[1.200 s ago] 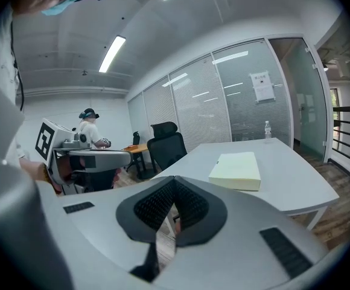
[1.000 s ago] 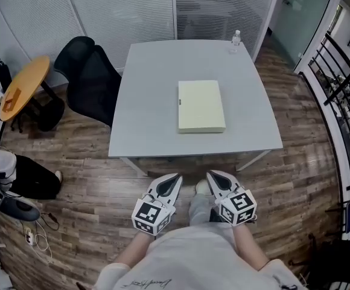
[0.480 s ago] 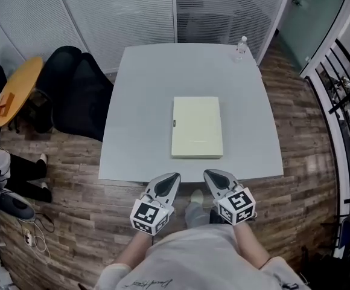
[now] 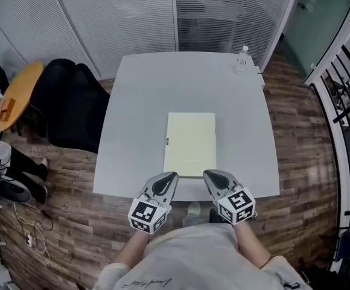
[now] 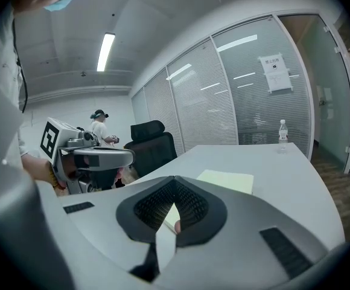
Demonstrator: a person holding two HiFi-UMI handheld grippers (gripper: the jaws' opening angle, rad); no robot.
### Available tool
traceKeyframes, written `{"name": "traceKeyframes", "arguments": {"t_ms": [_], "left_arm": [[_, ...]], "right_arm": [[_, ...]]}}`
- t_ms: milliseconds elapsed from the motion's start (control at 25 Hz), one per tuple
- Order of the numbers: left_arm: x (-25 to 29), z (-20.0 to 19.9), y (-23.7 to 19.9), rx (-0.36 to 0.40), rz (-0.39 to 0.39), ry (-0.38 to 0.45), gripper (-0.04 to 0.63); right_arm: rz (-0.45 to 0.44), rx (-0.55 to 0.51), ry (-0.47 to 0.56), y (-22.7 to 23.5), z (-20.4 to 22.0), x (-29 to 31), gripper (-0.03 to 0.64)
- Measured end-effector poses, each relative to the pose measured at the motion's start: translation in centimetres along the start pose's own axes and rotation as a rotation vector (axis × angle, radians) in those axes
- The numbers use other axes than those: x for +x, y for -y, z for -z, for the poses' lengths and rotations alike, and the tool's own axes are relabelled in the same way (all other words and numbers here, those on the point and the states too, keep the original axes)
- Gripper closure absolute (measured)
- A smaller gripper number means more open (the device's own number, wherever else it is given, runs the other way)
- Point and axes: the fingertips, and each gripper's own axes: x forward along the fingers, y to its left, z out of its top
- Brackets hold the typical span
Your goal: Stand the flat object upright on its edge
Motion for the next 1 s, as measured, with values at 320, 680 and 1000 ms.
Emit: {"name": "traceKeyframes", "arguments": {"t_ms": [320,680,1000], "left_arm": [[2.7,-1.7,-0.6,0.016,-0.020,0.013,0.584],[2.4,-1.6,-2.2,-0.003,-0.050,0.002,0.584],[2.5,-1.6,-4.2,-0.012,-0.020,-0.029,0.584]], "right_arm": [[-0.029,0.004,0.017,3.0,-1.6,0.8,0.592],[-0.053,-0.002,-0.001,2.5,-1.7,2.1,0.592],[0.011,0.025,-0.005,2.9,-2.2,3.0,0.592]]}}
